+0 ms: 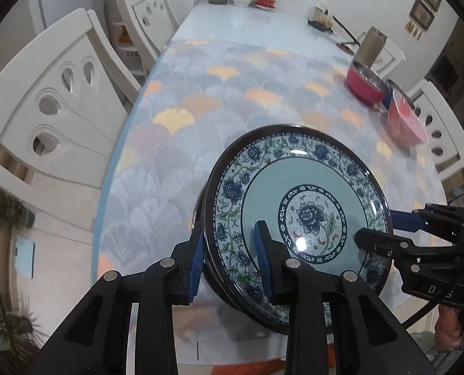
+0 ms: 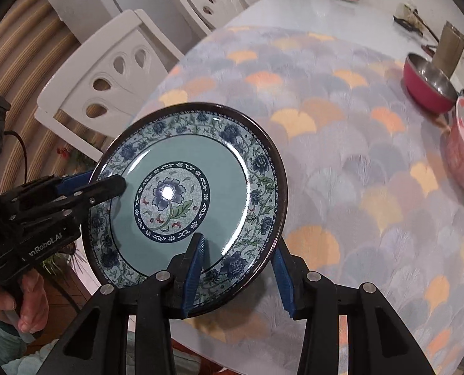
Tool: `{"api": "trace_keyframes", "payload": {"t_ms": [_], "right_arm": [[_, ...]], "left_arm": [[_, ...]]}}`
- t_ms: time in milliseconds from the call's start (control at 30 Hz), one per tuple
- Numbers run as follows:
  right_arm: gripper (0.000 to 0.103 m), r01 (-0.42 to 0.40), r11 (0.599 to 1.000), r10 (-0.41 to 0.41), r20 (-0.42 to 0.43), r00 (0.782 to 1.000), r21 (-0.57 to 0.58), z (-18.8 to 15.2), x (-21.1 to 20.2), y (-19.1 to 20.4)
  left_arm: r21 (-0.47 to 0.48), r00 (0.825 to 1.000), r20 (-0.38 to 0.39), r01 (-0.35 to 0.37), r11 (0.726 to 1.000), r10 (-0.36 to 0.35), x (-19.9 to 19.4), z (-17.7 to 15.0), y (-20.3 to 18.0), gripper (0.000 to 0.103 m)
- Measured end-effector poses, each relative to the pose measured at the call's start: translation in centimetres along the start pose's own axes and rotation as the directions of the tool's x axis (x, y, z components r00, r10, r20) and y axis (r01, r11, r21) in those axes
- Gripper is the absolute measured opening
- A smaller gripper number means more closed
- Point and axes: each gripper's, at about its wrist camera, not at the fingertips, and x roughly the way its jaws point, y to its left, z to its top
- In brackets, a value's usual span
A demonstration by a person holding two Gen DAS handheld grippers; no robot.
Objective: Organize plates and bowls
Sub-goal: 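Carry the held plate with both tools away from the bowls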
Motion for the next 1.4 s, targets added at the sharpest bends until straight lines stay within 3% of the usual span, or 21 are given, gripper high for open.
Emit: {"api": "trace_keyframes", "payload": {"t_ms": [500, 767, 1000, 1233, 1400], "right_arm": [[0.042, 0.02, 1.0, -0.02, -0.063, 0.998, -0.002, -0.3, 1.8, 0.2], [0.043, 0.037, 0.999, -0.038, -0.081, 0.996, -0.019, 0.0, 2.3, 0.9], [0.044, 0.049, 0.999, -0.05, -0.104, 0.993, -0.008, 0.4, 2.8, 0.8], [0.044, 0.078, 0.997, -0.079, -0.053, 0.995, -0.013, 0.7, 1.4, 0.7], [0.046, 0.087, 0.996, -0.086, -0.03, 0.996, 0.022, 0.8, -0.6, -0.6]], "left_arm": [[-0.009, 0.999, -0.029, -0.02, 1.0, 0.019, 1.6, -0.5, 0.4, 0.028], [-0.076, 0.999, -0.044, 0.0, 0.997, -0.003, 2.7, -0.4, 1.6, 0.027], [-0.086, 0.999, -0.04, -0.037, 0.996, 0.034, 2.7, 0.0, 1.9, 0.028], [-0.144, 0.998, 0.011, -0.056, 0.988, 0.058, 1.0, 1.3, 3.9, 0.029], [-0.097, 0.995, 0.078, -0.052, 0.994, 0.06, -0.4, 3.8, 2.8, 0.029]]}}
